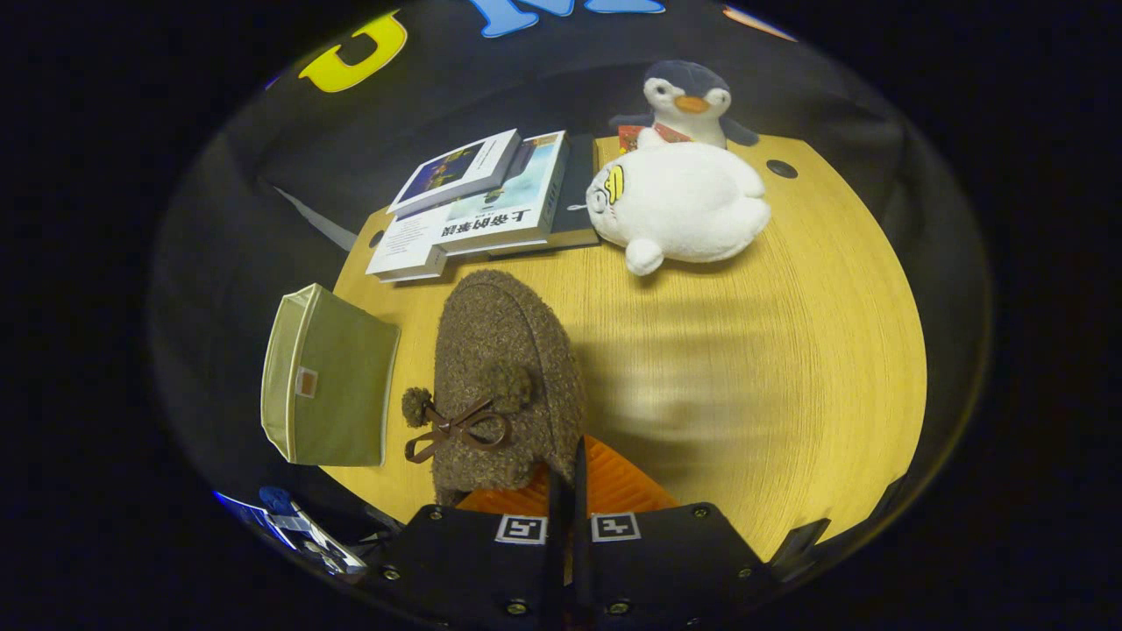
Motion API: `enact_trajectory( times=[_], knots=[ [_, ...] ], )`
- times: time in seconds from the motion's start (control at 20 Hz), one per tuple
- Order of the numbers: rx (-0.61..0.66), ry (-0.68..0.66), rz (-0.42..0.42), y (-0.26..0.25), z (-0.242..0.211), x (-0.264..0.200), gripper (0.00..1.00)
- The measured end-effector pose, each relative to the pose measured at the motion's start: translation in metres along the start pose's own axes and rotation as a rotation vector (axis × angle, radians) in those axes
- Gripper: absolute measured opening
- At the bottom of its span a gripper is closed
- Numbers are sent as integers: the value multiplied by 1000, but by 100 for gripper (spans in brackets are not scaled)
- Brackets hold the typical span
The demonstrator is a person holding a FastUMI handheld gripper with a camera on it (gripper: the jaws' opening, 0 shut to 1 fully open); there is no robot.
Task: Open the storage box then place both shoes into the box .Put the left shoe in first, then the right shoe, with the right side of both shoes facing outward in a uniform manner.
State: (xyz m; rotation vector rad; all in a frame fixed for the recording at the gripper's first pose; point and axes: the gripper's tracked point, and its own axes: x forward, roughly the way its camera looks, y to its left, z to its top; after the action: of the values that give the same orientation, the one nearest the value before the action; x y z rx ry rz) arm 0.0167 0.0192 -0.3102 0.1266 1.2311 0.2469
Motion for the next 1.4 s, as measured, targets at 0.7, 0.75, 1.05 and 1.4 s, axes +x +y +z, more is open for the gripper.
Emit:
enact_trajectory(
  times=[0.7, 0.75, 1.05, 1.4],
  knots=[
    [-129, -8, 135, 143, 43, -35, 4],
    [-140, -1, 146, 155, 43, -35, 4],
    [-201, 10, 192, 215, 51, -23, 4],
    [-265, 32, 211, 270, 59, -2, 4]
  ],
)
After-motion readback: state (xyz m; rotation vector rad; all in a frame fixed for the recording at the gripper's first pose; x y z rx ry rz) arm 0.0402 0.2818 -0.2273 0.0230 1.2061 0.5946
